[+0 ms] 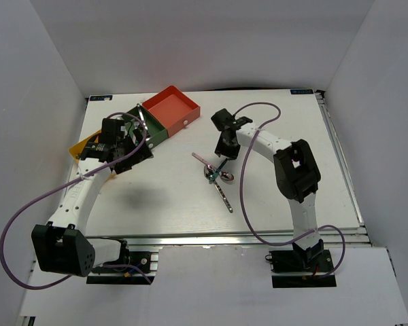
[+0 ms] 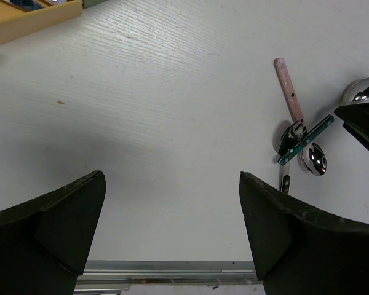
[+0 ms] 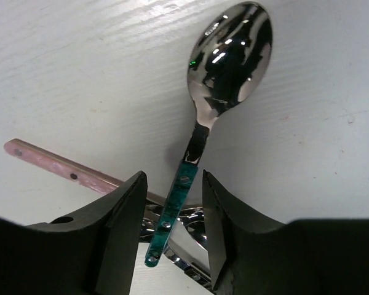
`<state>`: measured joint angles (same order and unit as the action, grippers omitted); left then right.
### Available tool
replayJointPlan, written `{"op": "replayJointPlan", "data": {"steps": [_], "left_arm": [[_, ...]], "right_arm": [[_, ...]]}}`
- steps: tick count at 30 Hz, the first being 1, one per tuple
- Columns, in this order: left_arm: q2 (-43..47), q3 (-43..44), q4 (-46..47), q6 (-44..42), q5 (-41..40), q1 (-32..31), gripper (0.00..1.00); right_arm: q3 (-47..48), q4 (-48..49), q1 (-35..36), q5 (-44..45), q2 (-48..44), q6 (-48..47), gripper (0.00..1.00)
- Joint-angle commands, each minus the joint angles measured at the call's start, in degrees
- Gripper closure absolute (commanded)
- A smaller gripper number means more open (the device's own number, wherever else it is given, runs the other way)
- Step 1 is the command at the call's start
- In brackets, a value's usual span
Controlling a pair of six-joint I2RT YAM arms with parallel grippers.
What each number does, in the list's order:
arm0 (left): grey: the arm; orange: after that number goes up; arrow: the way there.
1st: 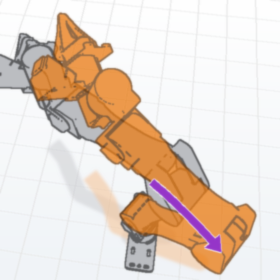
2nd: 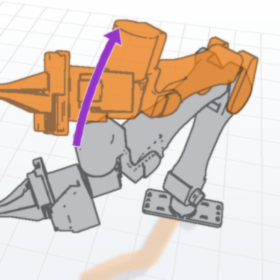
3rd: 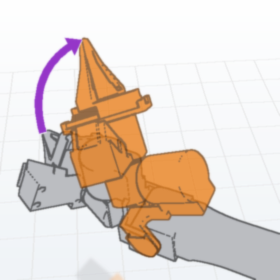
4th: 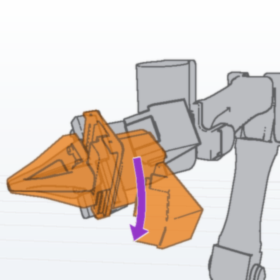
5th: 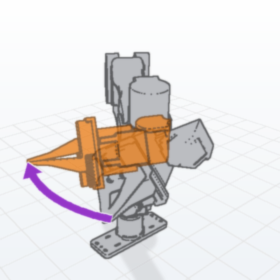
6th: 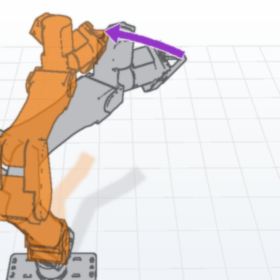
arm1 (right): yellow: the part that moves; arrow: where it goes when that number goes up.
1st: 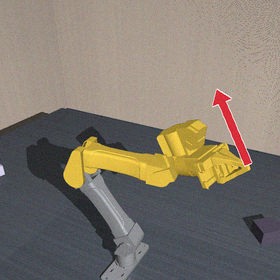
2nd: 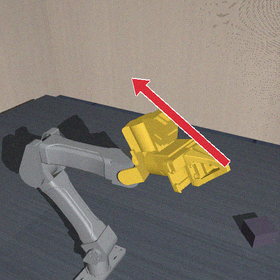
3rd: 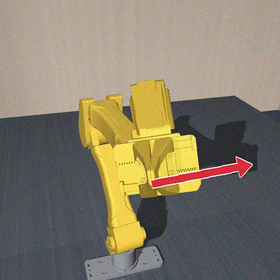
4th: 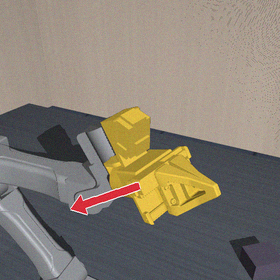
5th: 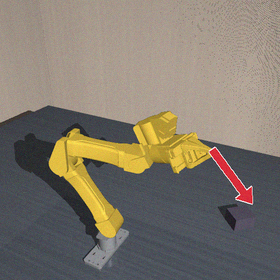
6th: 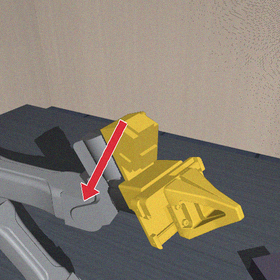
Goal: Sort the eating utensils into containers
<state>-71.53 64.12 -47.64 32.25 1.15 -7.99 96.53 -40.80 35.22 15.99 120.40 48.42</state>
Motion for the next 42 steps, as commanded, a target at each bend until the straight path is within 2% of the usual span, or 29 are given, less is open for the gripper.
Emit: {"op": "replayJointPlan", "data": {"steps": [1,9,16,17,18,19,20,25,26,28,29,30,32,34,39,42], "left_arm": [[1.22,0.66,0.44,-0.7,0.7,-0.19,0.02],[-0.37,0.66,1.14,-1.22,1.58,-0.1,0.02],[-1.77,1.36,2.19,-1.14,3.15,-0.19,0.02],[-2.03,1.36,3.07,-0.96,3.77,-0.27,0.02],[-2.56,1.36,3.6,-0.18,5.34,-0.45,0.02],[-2.83,1.36,4.39,0.18,6.23,-0.71,0.02],[-2.92,1.36,6.57,1.23,7.02,-1.58,0.02],[-4.84,2.24,16.15,5.71,15.43,-5.63,0.02],[-5.11,2.33,20.7,6.94,17.29,-5.98,0.02],[-5.46,2.07,26.07,11.5,21.16,-6.42,0.02],[-5.81,1.89,31.93,13.69,24.22,-6.51,0.02],[-5.99,1.63,35.12,17.81,25.73,-6.51,0.02],[-6.78,1.71,42.76,21.26,28.19,-6.78,0.02],[-7.75,3.2,45.08,23.64,28.47,-7.92,0.02],[-11.17,5.49,43.69,21.9,26.45,-9.68,0.03],[-11.79,5.23,43.33,20.84,26.54,-9.76,0.09]], "right_arm": [[-1.33,-2.54,-0.15,2.64,-1.3,3.87,0.54],[-4.15,-0.86,-0.07,-0.25,0.8,4.05,0.6],[-6.8,0.89,-0.07,0.53,-0.86,4.84,0.75],[-6.36,0.98,-0.15,0.8,-1.22,4.66,0.86],[-5.75,1.42,-0.07,0.97,-1.48,4.4,0.88],[-4.78,1.94,-0.07,0.8,-2.0,4.05,0.99],[-4.25,2.64,-0.15,0.62,-2.27,3.09,1.0],[-4.68,10.27,0.28,-3.24,-8.05,-2.36,1.0],[-5.38,12.3,0.46,-4.55,-9.55,-4.02,1.0],[-7.4,17.21,0.9,-11.83,-14.02,-11.13,1.0],[-10.28,23.68,0.99,-15.95,-15.62,-14.12,1.0],[-11.62,26.09,1.34,-24.52,-16.94,-16.67,1.0],[-14.34,30.23,1.6,-30.55,-20.81,-20.82,1.0],[-14.79,30.78,2.13,-36.27,-23.35,-21.27,1.0],[-9.71,24.82,4.76,-36.81,-24.34,-21.0,1.0],[-6.37,22.26,6.17,-36.64,-23.81,-21.44,1.0]]}}
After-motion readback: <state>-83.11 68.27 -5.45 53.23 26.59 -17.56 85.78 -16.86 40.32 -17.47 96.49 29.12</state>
